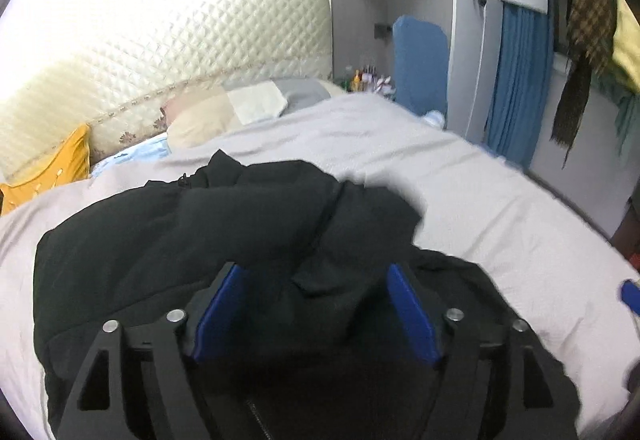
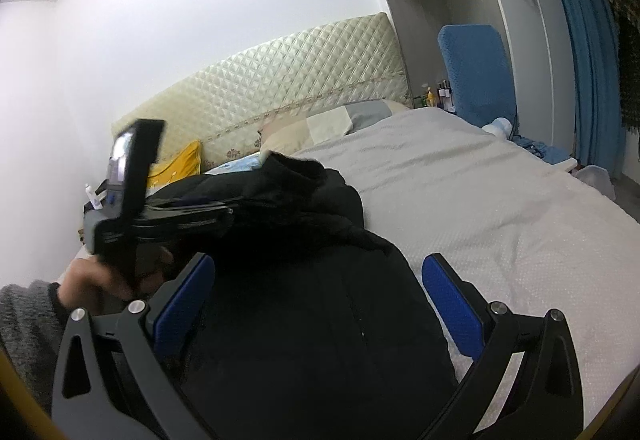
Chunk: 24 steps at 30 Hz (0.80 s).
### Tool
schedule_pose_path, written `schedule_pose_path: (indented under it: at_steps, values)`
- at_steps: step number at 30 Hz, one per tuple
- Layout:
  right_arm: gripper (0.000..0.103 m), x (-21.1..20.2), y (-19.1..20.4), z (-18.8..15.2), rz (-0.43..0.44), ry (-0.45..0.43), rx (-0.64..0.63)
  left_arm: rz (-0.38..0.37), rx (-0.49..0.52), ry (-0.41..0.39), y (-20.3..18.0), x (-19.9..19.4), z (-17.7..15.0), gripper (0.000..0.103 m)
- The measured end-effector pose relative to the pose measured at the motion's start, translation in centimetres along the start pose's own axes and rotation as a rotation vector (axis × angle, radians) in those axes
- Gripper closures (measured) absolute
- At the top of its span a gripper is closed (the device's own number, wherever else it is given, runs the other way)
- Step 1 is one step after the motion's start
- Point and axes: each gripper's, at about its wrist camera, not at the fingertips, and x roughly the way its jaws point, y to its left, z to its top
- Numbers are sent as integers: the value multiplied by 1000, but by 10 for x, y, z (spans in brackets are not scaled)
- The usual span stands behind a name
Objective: Fold large clothes
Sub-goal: 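Press and smooth the folded jacket with both tools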
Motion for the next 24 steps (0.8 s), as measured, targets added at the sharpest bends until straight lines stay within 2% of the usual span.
schedule_pose_path:
  at_steps: [2, 4, 8, 11, 13, 15, 19, 21, 22, 24]
  values:
    - [0, 1, 2, 0, 1, 7, -9, -31, -49, -7, 14, -16, -2, 28]
    - [0, 5, 6, 2, 12, 19, -10, -19, -74, -23, 27, -28, -4, 28]
    - [0, 26, 25, 11, 91, 62, -37, 67, -136, -40, 75, -48, -6, 28]
    - [1, 52, 49, 23, 103, 69, -120, 121, -161, -44, 105, -54, -8, 28]
    - [4, 75, 61, 25, 123, 96, -140, 152, -194, -39, 130, -52, -11, 28]
    - [12, 100, 73, 20, 134, 136, -165, 179, -211, -41, 148, -46, -13, 28]
    - [16, 159, 90, 11, 102, 164, -242, 215, -243, -25, 176, -22, -20, 28]
    - [16, 187, 93, 6, 39, 183, -298, 225, -259, -4, 187, -7, -27, 28]
    - [17, 206, 90, 1, -5, 196, -304, 223, -263, -2, 190, -3, -30, 28]
    - [17, 223, 78, 1, -8, 187, -242, 219, -274, -21, 196, 3, -34, 28]
